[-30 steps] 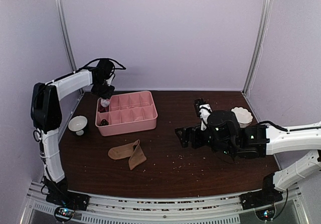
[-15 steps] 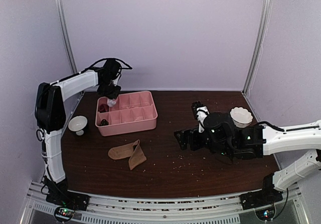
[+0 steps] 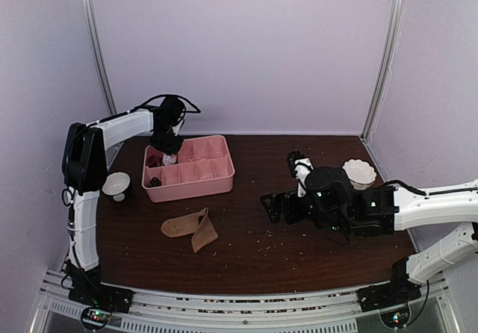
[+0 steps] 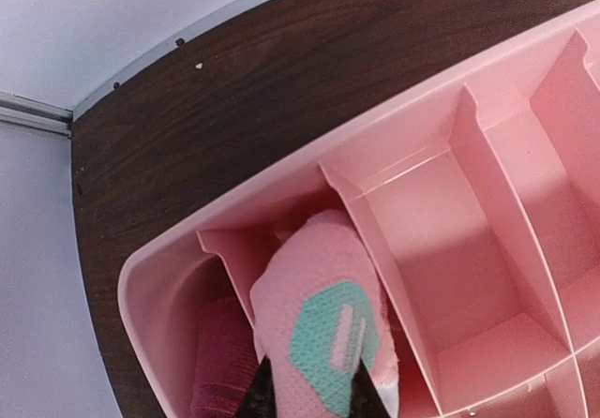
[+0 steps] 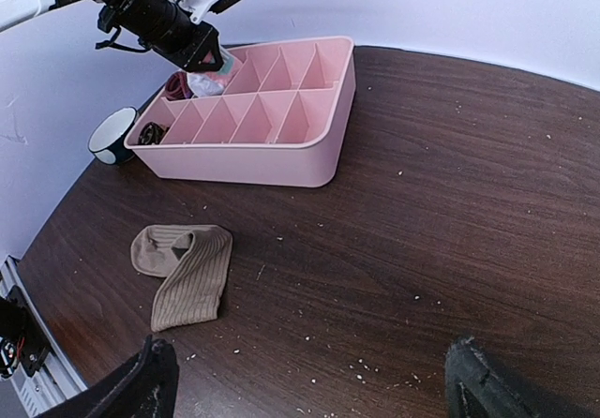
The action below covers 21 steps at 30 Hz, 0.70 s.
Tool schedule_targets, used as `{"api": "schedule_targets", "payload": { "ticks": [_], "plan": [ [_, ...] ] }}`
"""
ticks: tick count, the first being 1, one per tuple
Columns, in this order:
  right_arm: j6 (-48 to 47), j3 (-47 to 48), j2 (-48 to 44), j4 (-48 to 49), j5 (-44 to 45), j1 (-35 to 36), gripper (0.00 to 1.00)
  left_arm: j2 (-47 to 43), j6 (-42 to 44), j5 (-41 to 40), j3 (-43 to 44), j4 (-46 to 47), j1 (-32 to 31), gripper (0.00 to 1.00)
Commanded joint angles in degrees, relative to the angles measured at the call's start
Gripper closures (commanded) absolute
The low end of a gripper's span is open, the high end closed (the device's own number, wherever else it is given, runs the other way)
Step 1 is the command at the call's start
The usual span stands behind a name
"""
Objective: Roll the socks
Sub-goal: Place the sock in the storage box.
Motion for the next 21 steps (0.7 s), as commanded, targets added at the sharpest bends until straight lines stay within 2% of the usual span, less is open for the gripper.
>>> {"api": "schedule_targets", "payload": {
  "ticks": [1, 3, 4, 6, 7, 12, 13, 21],
  "plan": [
    [1.09, 0.48, -0.73, 0.34, -1.23, 0.39, 0.00, 2.66, 0.92, -0.88, 3.18, 0.61, 0.39, 1.00],
    [1.17, 0.21, -0.88, 0.58, -1.48, 0.37, 0.01, 4.28, 1.78, -1.19, 4.48, -0.48, 0.57, 1.00],
    [1.17, 0.08, -0.98, 0.66, -1.49, 0.41, 0.00, 4.69, 2.22, -0.36, 4.97, -0.86, 0.89, 0.90],
    [1.17, -0.04, -1.20, 0.79, -1.55, 0.52, 0.00, 4.56, 2.54, 2.07, 4.79, -1.06, 1.44, 0.51],
    [1.12, -0.08, -1.30, 0.86, -1.61, 0.47, 0.00, 4.24, 2.56, 2.16, 4.55, -0.99, 1.54, 0.39],
    [1.04, -0.13, -1.51, 1.53, -2.10, 0.45, 0.01, 2.76, 3.53, 1.68, 4.57, -0.81, 1.56, 0.07],
    [1.06, -0.19, -1.52, 1.78, -2.21, 0.49, 0.01, 2.25, 3.75, 2.07, 4.41, -0.84, 1.47, 0.03],
    [0.70, 0.23, -0.30, 1.73, -2.99, 0.64, 0.00, -5.76, 5.83, 3.69, 1.95, -0.45, 1.41, 0.02]
  ]
}}
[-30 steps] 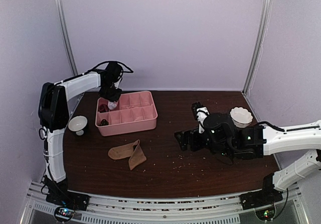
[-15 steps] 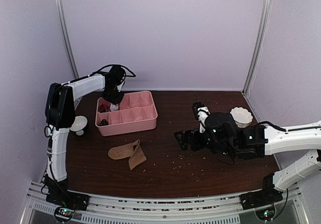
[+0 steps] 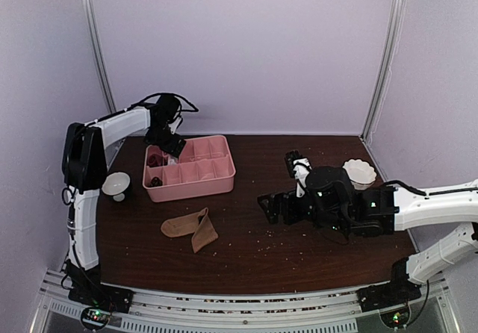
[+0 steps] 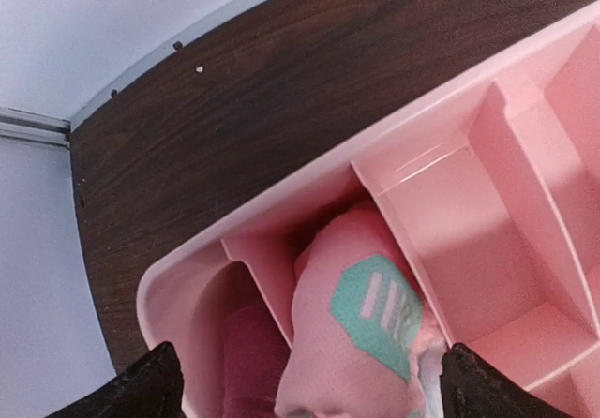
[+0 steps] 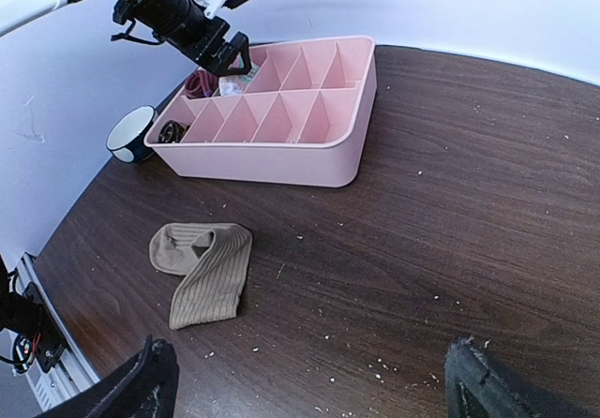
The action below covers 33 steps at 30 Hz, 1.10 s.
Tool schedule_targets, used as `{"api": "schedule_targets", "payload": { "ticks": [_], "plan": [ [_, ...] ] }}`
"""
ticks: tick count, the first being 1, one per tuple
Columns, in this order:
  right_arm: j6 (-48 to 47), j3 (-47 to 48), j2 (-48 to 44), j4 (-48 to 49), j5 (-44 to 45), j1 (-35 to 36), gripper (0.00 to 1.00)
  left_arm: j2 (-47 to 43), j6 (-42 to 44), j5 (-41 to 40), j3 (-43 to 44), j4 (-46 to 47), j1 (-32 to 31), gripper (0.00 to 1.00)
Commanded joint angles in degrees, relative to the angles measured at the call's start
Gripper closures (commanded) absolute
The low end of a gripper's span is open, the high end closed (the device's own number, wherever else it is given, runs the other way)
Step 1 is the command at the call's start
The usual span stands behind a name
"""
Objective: Roll the socks
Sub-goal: Place the sock in the storage box, then adjust the sock in the storage box.
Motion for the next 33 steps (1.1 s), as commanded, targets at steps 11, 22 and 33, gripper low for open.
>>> {"api": "schedule_targets", "payload": {
  "ticks": [11, 22, 33],
  "plan": [
    [0.71, -0.40, 0.04, 1.31, -1.08, 0.75, 0.00, -13.22, 7.53, -1.09, -11.64, 5.45, -0.45, 0.24],
    [0.99, -0.87, 0.45, 3.52, -2.88, 0.87, 0.04, -7.38, 9.20, -5.50, -9.64, 10.77, -0.44, 0.24],
    [2.25, -1.30, 2.84, 5.52, -5.08, 0.86, 0.06, -1.71, 10.82, -8.71, -5.25, 13.28, -0.43, 0.25]
  ]
}}
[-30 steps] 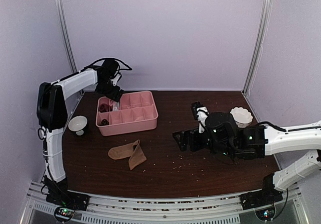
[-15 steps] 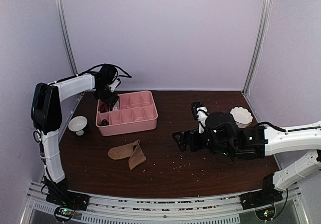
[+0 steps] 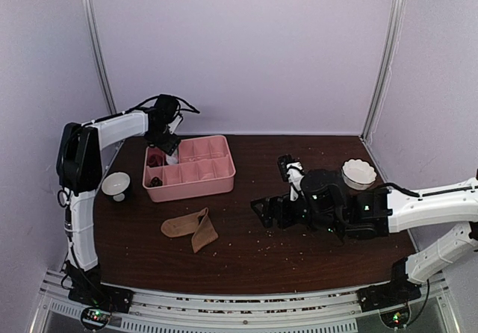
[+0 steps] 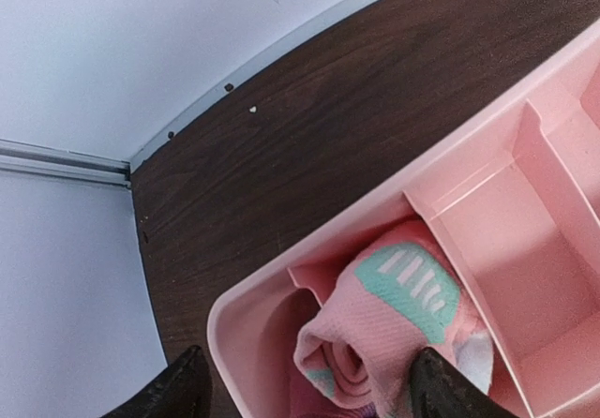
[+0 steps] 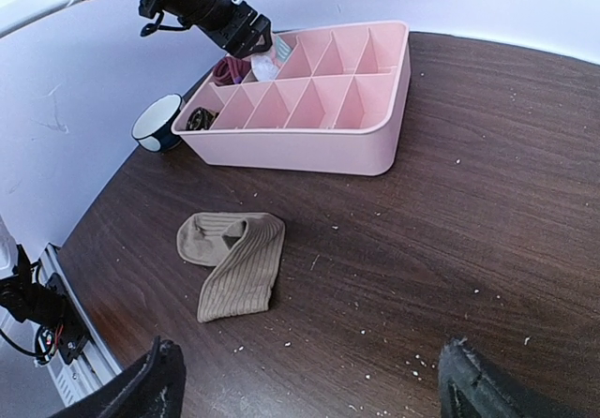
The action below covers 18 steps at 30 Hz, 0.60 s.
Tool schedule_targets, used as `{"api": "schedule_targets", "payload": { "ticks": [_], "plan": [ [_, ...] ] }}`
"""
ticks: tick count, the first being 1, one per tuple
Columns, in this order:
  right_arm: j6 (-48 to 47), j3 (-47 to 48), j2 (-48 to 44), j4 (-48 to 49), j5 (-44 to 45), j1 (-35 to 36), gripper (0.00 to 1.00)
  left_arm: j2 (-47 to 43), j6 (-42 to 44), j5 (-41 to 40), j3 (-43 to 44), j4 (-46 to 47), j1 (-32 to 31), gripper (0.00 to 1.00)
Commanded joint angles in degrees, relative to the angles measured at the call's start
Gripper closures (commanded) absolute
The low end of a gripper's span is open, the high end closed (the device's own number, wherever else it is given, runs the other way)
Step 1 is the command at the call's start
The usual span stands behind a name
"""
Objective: Roll the socks
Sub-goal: Adjust the sock in the storage box.
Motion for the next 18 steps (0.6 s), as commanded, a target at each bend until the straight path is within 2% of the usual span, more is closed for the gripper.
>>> {"api": "schedule_targets", "payload": {
  "ticks": [1, 10, 15, 16, 18],
  "plan": [
    [1.13, -0.97, 0.72, 1.87, -1.36, 0.35, 0.07, 3.54, 1.64, -2.69, 2.82, 3.27, -0.10, 0.25],
    [1.21, -0.83, -0.27, 1.26, -1.96, 0.38, 0.07, 8.49, 3.39, -3.09, 5.98, 2.06, -0.09, 0.25],
    [1.37, -0.44, -0.60, 0.97, -2.37, 0.78, 0.08, 6.73, 3.58, -1.89, 6.25, 1.07, -0.11, 0.24],
    [1.33, -0.29, -0.59, 0.88, -2.34, 0.81, 0.08, 6.05, 3.91, -1.24, 6.21, 0.72, -0.14, 0.21],
    [1.23, 0.11, -0.65, 0.38, -2.30, 1.05, 0.07, 4.68, 5.05, 0.24, 6.40, -0.35, -0.12, 0.09]
  ]
}}
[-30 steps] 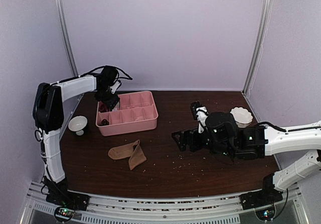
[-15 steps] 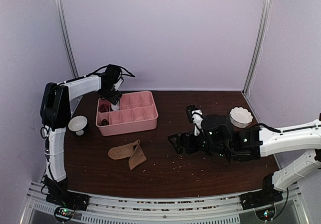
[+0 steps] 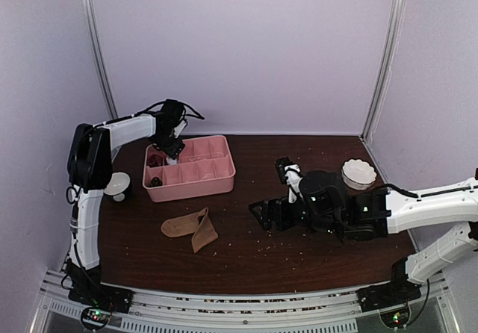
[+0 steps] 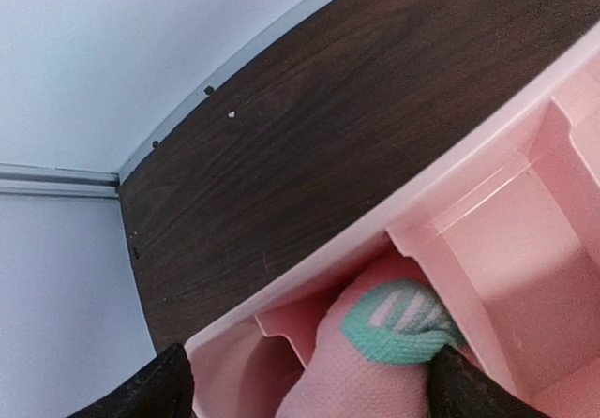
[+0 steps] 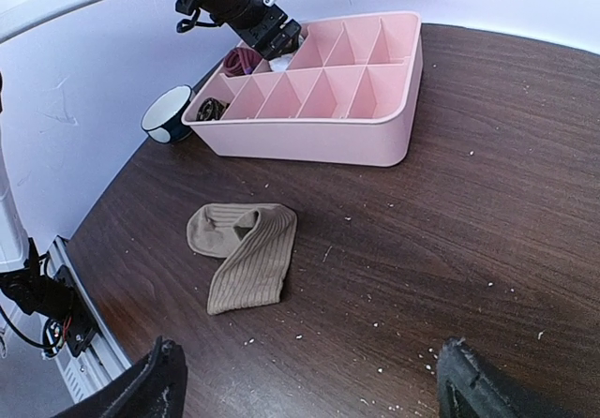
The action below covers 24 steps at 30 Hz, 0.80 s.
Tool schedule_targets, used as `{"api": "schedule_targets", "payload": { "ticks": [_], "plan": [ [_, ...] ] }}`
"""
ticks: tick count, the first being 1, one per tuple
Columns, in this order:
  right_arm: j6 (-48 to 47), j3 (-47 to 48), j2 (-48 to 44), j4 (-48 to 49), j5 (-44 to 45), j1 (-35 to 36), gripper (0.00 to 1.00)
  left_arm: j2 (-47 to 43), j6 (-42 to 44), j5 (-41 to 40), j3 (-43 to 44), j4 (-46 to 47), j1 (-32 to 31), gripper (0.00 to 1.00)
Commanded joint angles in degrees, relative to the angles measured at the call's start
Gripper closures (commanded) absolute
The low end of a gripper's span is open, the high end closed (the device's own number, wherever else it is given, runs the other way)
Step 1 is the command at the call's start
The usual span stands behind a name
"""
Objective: Roll the socks
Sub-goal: Adjust the sock in the storage box.
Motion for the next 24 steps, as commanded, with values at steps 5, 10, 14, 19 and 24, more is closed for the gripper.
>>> {"api": "schedule_targets", "payload": {
  "ticks": [5, 10, 14, 19, 24],
  "plan": [
    [-0.08, 0.72, -2.21, -0.82, 0.06, 1.01, 0.05, -6.64, 5.22, 3.12, -0.59, -2.33, 0.10, 0.02],
    [-1.23, 1.13, -2.78, -2.29, 1.73, 1.12, 0.00, -16.05, 6.47, 5.94, -5.96, -3.30, 0.24, 0.02],
    [-2.76, 2.51, -1.31, -3.87, 3.91, 1.44, 0.00, -24.29, 6.54, 7.97, -8.81, -4.66, 0.60, 0.02],
    [-6.61, 7.71, 5.39, -7.00, 7.44, 4.15, 0.01, -31.21, 4.46, 12.72, -8.75, -11.99, 2.49, 0.02],
    [-12.42, 18.87, 22.18, -10.74, 6.49, 8.19, 0.00, -40.42, 5.41, 21.46, -17.49, -15.62, 4.97, 0.02]
  ]
}}
